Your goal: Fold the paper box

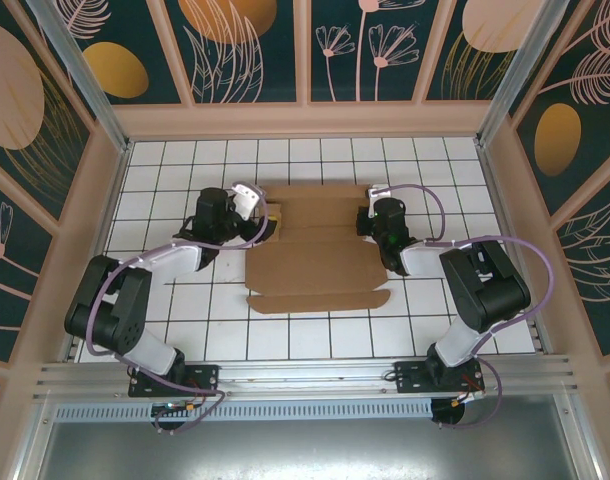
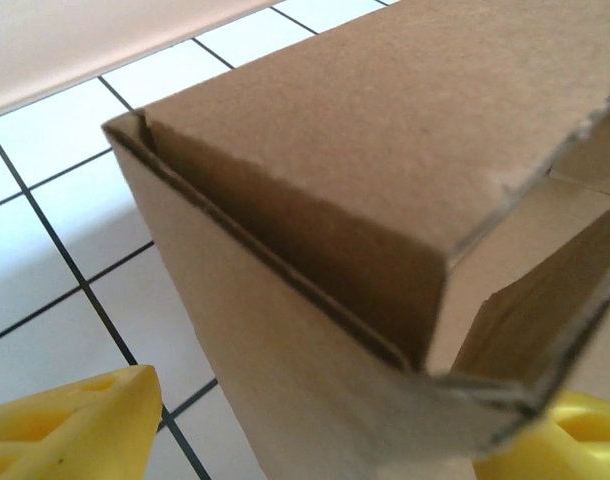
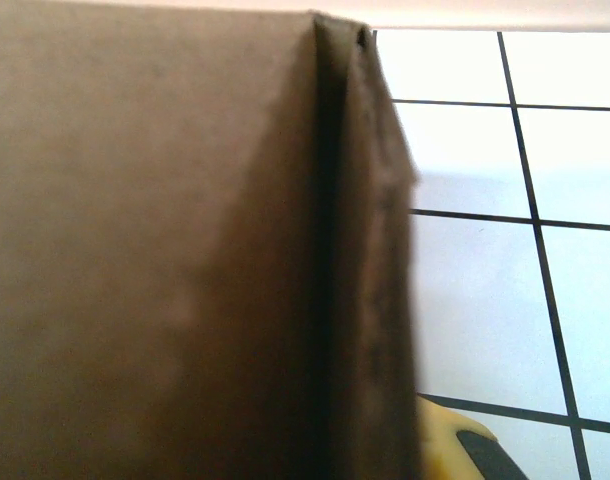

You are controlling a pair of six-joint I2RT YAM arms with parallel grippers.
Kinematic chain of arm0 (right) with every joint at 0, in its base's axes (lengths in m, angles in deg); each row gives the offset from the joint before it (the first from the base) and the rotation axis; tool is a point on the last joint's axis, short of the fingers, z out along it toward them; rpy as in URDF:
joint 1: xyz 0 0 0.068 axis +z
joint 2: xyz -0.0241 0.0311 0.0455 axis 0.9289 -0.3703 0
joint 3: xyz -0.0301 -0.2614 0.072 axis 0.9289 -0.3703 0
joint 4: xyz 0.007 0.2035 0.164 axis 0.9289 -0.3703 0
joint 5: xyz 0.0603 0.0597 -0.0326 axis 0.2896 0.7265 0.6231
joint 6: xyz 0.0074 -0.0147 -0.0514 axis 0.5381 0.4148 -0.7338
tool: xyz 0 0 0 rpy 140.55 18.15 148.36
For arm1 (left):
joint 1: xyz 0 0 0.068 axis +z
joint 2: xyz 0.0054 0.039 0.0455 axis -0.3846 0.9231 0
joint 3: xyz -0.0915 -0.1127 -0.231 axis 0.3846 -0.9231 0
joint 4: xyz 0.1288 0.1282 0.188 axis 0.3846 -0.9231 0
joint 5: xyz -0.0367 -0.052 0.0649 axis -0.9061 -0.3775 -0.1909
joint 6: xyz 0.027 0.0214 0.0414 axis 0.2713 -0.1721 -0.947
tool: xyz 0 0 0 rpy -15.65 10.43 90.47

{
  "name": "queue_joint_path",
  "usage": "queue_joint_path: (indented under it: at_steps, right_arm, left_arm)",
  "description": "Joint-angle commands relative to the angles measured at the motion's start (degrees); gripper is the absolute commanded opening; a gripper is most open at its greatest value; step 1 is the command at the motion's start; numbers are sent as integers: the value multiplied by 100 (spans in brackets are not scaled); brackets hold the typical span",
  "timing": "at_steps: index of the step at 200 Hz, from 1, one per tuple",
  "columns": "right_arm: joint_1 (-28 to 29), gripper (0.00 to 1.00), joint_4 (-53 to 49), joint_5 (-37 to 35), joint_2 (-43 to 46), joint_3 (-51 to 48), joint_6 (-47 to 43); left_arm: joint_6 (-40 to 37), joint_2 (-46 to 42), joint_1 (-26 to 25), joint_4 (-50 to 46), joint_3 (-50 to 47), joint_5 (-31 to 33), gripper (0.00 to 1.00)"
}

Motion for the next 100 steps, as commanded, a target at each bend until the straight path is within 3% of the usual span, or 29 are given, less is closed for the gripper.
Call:
queue_joint_path:
  at_steps: [1, 46, 100]
  right_arm:
    - [-15, 1, 42, 280, 7, 89, -11]
    - [-6, 1, 17, 350, 21, 80, 2]
    - [182, 1, -23, 156, 160, 63, 33]
  left_arm:
    - [-340, 237, -36, 149, 295, 280, 75]
    - [-317, 582, -39, 37, 657, 346, 51]
    - [200, 696, -37, -228, 846, 1092, 14]
